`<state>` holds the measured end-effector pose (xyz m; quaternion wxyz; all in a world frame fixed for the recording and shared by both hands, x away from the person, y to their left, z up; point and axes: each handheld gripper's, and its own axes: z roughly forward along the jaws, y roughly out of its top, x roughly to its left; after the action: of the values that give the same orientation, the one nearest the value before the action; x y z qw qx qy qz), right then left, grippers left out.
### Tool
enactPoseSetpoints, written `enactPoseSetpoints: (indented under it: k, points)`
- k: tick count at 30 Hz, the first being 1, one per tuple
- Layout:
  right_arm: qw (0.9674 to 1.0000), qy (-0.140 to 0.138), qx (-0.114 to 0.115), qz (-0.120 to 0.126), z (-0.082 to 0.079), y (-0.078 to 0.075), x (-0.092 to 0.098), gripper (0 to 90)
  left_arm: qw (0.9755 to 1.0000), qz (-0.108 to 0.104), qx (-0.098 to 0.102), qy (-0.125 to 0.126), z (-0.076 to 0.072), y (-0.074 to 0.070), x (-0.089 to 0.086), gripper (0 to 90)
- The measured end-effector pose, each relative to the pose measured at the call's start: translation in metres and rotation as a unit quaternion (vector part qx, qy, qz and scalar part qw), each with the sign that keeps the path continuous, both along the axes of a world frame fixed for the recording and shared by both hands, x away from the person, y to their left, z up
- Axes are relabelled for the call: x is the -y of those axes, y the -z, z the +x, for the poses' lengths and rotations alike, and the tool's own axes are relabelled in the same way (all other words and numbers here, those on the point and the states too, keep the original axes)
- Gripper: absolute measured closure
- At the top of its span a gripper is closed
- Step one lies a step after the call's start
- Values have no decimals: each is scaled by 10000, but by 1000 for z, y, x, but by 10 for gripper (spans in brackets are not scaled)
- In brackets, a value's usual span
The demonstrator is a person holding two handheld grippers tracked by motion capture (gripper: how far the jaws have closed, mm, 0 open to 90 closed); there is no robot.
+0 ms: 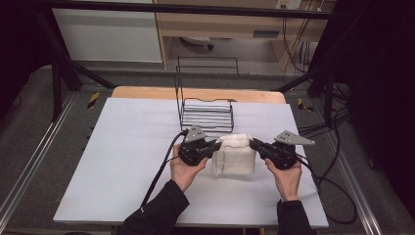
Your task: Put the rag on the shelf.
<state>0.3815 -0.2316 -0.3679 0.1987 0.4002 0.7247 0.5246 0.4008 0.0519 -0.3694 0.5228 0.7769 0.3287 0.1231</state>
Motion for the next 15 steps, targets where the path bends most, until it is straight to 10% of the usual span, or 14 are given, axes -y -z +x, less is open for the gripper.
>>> enactPoseSetpoints:
  k: [15]
  points:
    - [9991,53,414,121,-9,-20,-7,841,9993,-155,340,-30,-5,-23,-9,819]
